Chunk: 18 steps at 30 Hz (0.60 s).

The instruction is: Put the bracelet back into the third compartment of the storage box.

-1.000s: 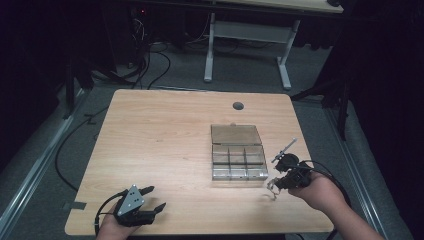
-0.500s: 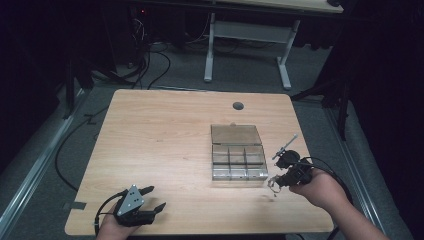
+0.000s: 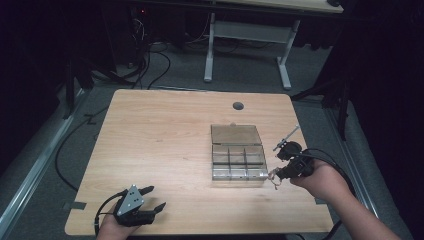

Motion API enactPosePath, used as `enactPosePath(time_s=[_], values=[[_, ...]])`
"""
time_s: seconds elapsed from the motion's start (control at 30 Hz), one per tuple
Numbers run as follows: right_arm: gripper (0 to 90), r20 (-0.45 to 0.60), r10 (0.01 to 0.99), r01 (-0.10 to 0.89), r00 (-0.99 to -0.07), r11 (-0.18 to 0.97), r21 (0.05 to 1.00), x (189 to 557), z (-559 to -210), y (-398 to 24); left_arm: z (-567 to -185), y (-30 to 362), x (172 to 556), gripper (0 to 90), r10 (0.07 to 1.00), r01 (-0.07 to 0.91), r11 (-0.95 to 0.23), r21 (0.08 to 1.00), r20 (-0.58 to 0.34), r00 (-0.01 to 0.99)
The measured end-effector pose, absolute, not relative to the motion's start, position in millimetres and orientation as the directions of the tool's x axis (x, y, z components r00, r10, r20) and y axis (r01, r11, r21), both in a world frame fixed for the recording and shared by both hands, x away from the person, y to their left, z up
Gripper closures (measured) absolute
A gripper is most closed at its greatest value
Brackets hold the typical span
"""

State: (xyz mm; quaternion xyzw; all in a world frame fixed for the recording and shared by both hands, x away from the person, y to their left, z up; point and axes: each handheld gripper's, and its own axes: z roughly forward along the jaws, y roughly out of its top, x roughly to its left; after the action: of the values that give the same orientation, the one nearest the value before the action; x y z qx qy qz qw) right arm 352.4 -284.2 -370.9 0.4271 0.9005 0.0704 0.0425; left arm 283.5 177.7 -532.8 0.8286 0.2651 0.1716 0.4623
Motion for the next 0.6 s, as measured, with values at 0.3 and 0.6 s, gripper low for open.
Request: enactPosePath(time_s=[0.3, 0.6], values=[[84.2, -0.010, 0.782, 0.768, -0.624, 0.615, 0.179, 364, -359, -279, -533, 178, 283, 31.1, 0.598, 0.280, -0.431, 0.858, 0.039, 0.800], [84.2, 0.000, 0.792, 0.779, -0.611, 0.601, 0.177, 378, -355, -275, -533, 178, 283, 31.0, 0.598, 0.280, -0.430, 0.858, 0.039, 0.800]])
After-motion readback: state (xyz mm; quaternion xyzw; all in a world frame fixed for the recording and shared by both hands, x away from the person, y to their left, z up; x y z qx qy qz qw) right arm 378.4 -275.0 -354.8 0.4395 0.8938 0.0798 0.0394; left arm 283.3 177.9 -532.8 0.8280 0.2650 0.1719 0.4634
